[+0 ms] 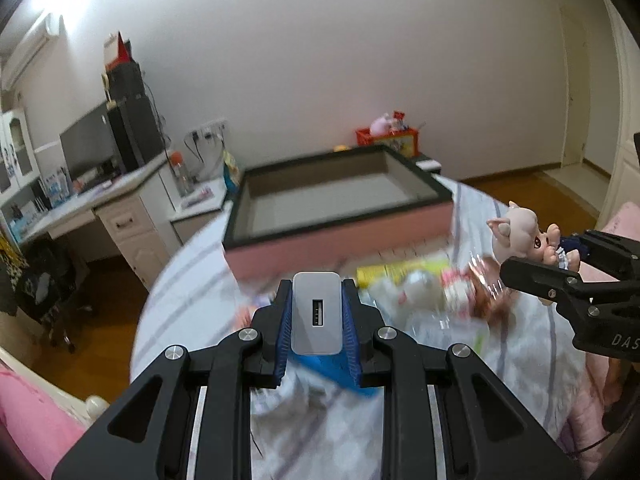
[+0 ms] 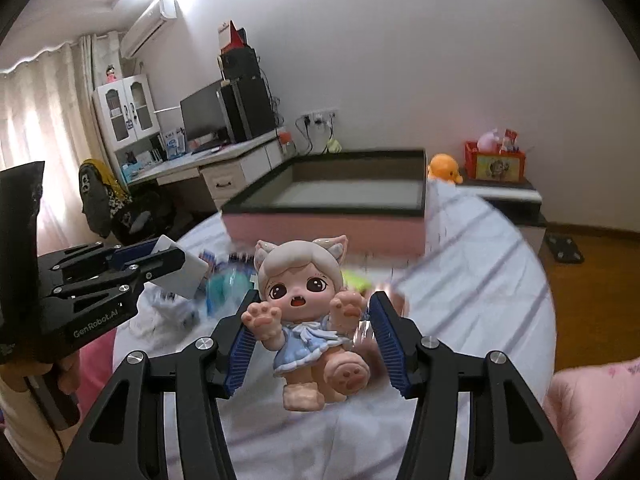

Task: Organize rigid objects
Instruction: 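Carry the plug and doll into the pink box with both tools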

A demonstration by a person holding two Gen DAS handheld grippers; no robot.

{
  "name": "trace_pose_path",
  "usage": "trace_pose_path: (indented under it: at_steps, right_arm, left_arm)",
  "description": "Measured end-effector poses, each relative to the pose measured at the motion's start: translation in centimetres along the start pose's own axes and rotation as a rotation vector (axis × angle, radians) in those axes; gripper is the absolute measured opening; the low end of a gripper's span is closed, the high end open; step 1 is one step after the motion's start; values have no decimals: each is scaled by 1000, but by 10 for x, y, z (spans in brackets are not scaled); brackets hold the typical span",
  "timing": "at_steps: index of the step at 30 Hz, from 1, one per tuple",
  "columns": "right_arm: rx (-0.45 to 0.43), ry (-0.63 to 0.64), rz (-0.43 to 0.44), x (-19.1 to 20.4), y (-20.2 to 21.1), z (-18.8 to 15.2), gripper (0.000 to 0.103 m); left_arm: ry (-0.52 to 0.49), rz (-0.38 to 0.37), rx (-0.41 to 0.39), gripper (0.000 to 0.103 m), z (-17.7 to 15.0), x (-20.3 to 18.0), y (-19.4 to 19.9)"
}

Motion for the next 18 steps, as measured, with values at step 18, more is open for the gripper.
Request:
trace_pose_path:
  at_steps: [18]
  right_arm:
    - [82, -6, -108, -46, -105, 94, 57]
  left_arm:
    - [-19, 66, 22, 23, 103, 17, -148]
Point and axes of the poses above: each gripper's, at about its wrist camera, not at the fingertips, and y roughly against the way its jaws point, x to its left, z to its top, the point moved 6 cm from there along -y, roughly the way its jaws point, and after that the axes turned 7 degrees about z, right-handed, at the moved point
